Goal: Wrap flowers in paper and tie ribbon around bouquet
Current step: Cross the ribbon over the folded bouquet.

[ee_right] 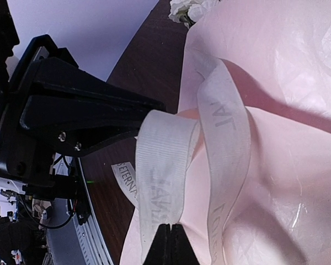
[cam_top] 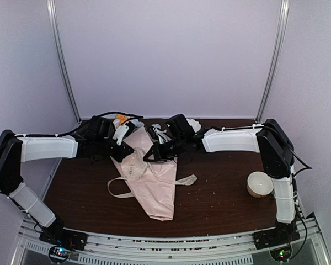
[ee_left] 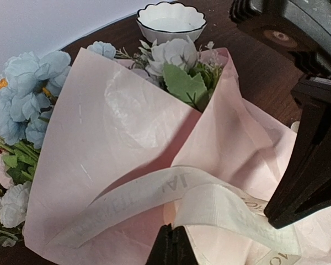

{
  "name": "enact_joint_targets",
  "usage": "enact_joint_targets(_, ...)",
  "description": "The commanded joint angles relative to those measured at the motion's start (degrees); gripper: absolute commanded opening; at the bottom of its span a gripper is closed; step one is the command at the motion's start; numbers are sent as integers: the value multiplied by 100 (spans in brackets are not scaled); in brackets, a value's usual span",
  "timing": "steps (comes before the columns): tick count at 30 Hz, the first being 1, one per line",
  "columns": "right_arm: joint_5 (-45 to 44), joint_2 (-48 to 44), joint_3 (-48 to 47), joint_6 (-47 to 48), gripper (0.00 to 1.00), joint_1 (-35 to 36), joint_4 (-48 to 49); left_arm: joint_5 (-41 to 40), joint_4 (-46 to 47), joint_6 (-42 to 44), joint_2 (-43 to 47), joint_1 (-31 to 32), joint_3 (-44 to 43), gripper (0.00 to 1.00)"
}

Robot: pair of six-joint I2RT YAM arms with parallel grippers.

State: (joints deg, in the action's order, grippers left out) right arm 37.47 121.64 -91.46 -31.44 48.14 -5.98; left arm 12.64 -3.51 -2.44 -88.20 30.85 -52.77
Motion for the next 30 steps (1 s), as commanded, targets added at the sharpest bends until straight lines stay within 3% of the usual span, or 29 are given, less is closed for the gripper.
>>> enact_joint_targets(1,103,-102,-52,-11,4,7,230,124,262,64,-5,4,-210,0)
enact_joint_targets(6,40,68,-336,-71,29,-4,210,70,251,84,7,0,-199,0)
enact_joint_targets(12,231,467,-755,-224,34,13,114,82,259,32,0,1,-141,0)
enact_joint_targets(14,278,494,-774,-235,32,20,117,63,286,25,40,0,-108,0)
enact_joint_targets(19,531,468,-769,-299,2,8,188,-32,221,45,128,0,-63,0)
enact_joint_targets(20,569,426,-729,-383,0,-8,276,-70,186,50,152,0,-46,0)
enact_joint_targets(22,534,289,-589,-456,0,-73,441,-174,103,44,187,0,3,4)
enact_joint_targets(25,426,140,-560,-366,0,-126,377,-336,-41,-24,267,-9,118,20)
enact_joint_targets(30,478,128,-610,-308,0,-130,257,-539,-73,-228,489,-22,404,28)
